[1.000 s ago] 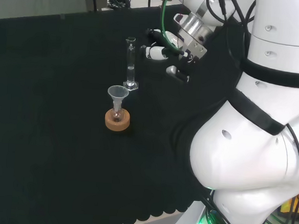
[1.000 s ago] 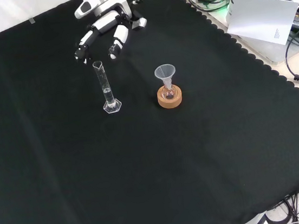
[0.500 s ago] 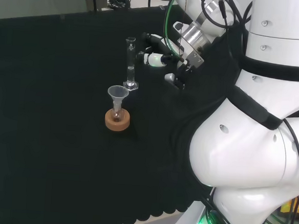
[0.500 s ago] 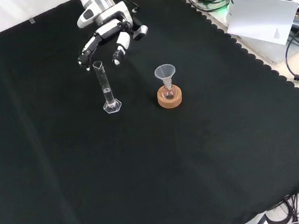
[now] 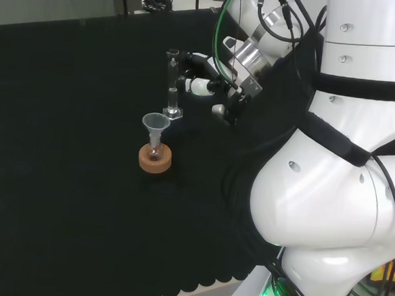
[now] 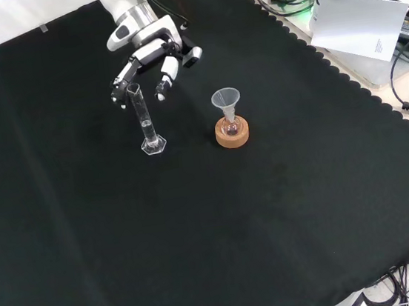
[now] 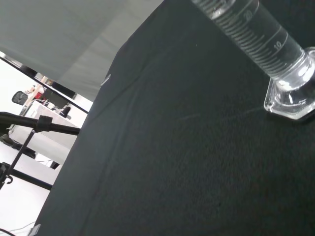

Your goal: Pick up the graduated cylinder.

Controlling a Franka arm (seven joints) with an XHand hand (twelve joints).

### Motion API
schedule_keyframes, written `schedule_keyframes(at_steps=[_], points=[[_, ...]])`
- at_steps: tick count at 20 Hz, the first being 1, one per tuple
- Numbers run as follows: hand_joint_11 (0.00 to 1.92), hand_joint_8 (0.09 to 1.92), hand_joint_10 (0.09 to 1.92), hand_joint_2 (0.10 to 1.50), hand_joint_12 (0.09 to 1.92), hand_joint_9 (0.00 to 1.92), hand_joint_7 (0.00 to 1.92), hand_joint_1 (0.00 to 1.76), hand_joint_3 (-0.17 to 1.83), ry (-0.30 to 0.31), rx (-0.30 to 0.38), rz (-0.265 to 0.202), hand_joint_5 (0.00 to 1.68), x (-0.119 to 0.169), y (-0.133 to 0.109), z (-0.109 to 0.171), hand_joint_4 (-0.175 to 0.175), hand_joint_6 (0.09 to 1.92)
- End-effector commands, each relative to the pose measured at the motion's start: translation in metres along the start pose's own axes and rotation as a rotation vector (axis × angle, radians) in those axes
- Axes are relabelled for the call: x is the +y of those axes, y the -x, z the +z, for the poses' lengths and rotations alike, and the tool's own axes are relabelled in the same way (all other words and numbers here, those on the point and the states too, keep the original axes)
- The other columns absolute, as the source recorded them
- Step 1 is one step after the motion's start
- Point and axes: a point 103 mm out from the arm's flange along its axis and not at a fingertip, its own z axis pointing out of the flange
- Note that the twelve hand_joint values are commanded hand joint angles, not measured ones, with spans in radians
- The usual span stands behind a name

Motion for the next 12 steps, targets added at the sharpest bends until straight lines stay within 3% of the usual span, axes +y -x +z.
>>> schedule_keyframes(at_steps=[1,12], points=[[0.26,0.58,0.55,1.03,1.33,0.53,0.38,0.95,-0.17,0.021,0.027,-0.04,0.45,0.008,0.006,0.013,-0.025,0.09],[0.26,0.58,0.53,1.01,1.33,0.55,0.4,0.94,-0.17,0.021,0.07,-0.077,0.46,0.02,0.011,0.029,-0.025,0.09]])
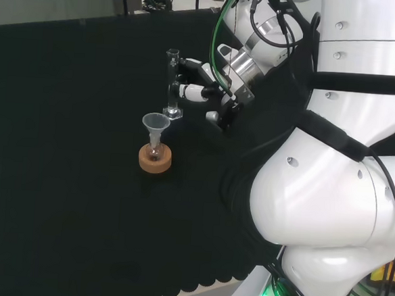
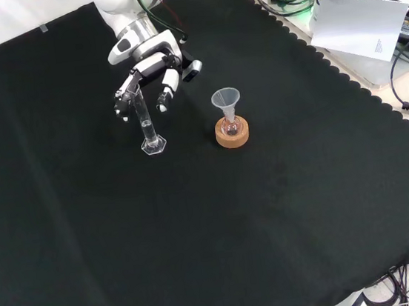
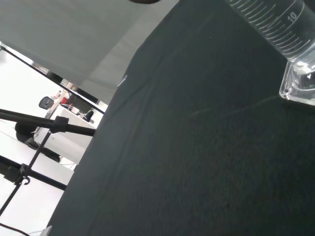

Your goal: Pick up the graduated cylinder.

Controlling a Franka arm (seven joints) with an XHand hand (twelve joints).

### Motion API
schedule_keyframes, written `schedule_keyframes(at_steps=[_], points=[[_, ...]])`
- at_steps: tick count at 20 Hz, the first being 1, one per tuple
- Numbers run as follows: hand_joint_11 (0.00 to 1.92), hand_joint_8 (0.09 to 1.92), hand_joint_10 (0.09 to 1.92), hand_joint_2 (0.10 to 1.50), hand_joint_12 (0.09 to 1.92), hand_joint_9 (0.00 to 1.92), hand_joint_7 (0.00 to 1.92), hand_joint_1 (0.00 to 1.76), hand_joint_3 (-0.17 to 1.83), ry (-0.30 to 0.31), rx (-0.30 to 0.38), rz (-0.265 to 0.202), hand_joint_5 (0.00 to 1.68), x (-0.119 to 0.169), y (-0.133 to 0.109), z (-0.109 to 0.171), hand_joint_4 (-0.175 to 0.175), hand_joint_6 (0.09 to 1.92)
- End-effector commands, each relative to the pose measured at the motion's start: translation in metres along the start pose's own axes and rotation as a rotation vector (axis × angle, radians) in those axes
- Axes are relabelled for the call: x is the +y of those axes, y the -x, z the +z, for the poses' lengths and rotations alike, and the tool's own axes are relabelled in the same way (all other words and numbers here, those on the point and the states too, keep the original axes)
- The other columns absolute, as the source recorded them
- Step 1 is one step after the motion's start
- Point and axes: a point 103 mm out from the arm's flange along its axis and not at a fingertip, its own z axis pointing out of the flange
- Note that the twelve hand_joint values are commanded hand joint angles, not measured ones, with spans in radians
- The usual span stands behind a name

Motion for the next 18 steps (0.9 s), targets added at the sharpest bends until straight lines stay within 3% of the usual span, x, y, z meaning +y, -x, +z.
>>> schedule_keyframes(at_steps=[1,10,18], points=[[0.26,0.58,0.53,1.01,1.33,0.55,0.4,0.94,-0.17,0.011,0.024,-0.023,0.46,0.008,0.002,0.008,-0.025,0.09],[0.28,0.58,0.53,1.02,1.32,0.59,0.44,0.96,-0.17,0.038,0.075,-0.05,0.49,0.013,0.004,0.018,-0.021,0.09],[0.33,0.57,0.51,1.02,1.31,0.65,0.47,0.97,-0.17,0.045,0.1,-0.041,0.52,0.013,0.009,0.022,-0.017,0.09]])
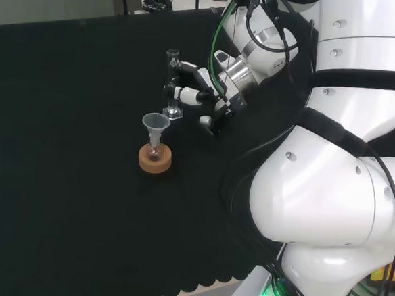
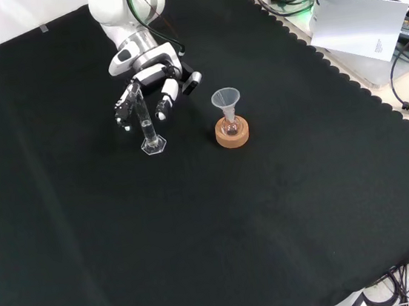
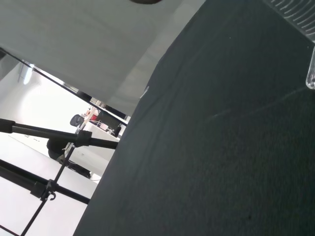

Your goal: Pick up the graduated cylinder.

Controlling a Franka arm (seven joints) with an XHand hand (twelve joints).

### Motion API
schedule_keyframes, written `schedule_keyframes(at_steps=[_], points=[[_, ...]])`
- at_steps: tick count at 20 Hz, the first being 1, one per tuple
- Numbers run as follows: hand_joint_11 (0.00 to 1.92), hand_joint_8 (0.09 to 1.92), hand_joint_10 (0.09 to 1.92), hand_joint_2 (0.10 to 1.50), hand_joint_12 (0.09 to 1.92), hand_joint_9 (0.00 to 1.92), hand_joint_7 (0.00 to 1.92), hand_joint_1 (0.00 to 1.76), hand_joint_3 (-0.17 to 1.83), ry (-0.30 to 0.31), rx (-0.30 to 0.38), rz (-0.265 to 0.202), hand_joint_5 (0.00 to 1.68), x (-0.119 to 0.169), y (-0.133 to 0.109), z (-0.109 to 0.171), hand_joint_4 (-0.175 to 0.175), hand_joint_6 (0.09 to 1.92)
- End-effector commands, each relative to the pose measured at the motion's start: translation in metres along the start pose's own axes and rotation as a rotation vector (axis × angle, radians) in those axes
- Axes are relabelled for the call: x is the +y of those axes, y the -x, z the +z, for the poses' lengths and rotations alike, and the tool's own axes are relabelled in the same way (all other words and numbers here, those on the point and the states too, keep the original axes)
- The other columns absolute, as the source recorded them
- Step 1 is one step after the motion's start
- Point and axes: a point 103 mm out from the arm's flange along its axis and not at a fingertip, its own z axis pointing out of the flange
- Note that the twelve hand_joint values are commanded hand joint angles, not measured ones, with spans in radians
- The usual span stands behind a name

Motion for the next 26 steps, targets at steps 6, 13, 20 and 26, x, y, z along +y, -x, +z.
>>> schedule_keyframes(at_steps=[6,13,20,26], points=[[0.4,0.55,0.49,1.02,1.28,0.69,0.49,0.98,-0.17,-0.001,0.017,0.008,0.52,0.0018,0.0043,0.007,-0.021,0.09],[0.44,0.55,0.47,1.03,1.26,0.71,0.5,0.99,-0.17,0.014,0.023,0.008,0.53,0.0023,0.0049,0.0079,-0.023,0.09],[0.53,0.55,0.45,1.05,1.22,0.78,0.56,1.0,-0.17,0.019,0.026,0.006,0.61,0.0025,0.0048,0.0061,-0.02,0.09],[0.63,0.54,0.41,1.06,1.15,0.87,0.6,1.01,-0.17,0.022,0.03,0.003,0.64,0.0032,0.0061,0.0079,-0.023,0.11]])
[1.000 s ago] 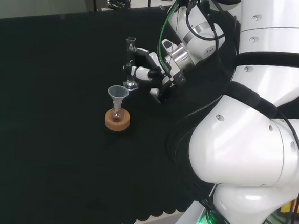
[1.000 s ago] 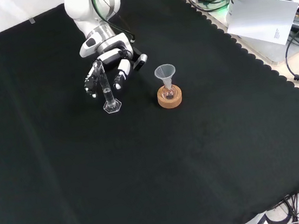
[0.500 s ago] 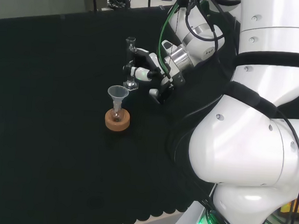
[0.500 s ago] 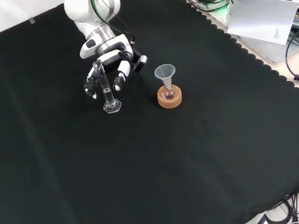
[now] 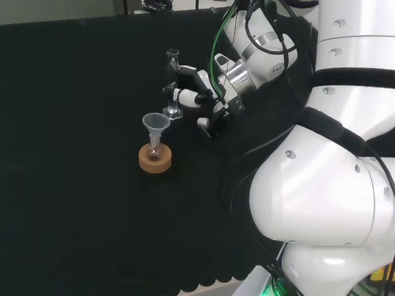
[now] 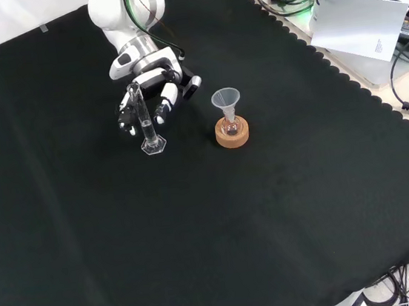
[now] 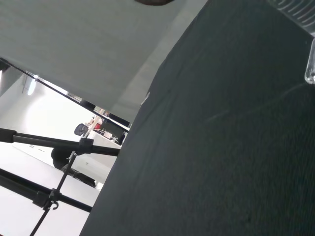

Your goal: Pick up the graduated cylinder.

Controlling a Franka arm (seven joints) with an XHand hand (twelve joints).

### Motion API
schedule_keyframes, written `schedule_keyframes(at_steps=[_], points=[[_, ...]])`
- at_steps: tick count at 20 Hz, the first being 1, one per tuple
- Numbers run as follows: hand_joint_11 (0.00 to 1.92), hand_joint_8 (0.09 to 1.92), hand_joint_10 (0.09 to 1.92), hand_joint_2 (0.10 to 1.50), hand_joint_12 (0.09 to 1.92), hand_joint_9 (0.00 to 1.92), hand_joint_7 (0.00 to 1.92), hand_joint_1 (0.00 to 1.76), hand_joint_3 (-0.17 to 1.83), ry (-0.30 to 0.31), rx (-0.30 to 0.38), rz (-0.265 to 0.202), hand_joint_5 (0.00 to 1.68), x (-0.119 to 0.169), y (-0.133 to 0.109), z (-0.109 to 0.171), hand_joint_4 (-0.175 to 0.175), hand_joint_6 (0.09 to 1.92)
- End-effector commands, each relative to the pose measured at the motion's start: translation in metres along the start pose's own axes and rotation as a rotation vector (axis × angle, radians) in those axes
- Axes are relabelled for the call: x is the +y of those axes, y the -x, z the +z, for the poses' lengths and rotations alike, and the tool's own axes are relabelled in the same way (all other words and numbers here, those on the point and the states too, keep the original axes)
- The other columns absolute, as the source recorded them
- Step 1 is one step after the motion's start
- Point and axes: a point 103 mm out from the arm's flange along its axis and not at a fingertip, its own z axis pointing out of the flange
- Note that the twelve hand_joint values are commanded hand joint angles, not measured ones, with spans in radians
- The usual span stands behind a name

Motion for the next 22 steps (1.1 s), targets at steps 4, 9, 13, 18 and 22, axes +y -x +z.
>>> schedule_keyframes(at_steps=[4,9,13,18,22], points=[[0.68,0.53,0.38,1.07,1.12,0.93,0.64,1.01,-0.17,0.001,0.0,-0.009,0.66,0.0013,0.0001,0.0011,-0.021,0.14],[0.69,0.53,0.36,1.07,1.11,0.94,0.65,1.01,-0.17,0.003,-0.004,-0.012,0.66,0.0036,-0.0016,0.0006,-0.018,0.15],[0.72,0.52,0.32,1.07,1.09,0.97,0.67,1.02,-0.17,0.004,-0.004,-0.009,0.68,0.0038,-0.001,0.0016,-0.009,0.22],[0.81,0.51,0.24,1.09,1.04,1.06,0.72,1.04,-0.17,0.027,-0.014,-0.005,0.68,0.0025,-0.0022,-0.0019,0.004,0.46],[0.97,0.53,0.21,1.18,0.96,1.16,0.88,1.06,-0.12,0.052,-0.038,-0.002,0.82,0.0018,-0.0037,-0.0052,0.021,0.77]])
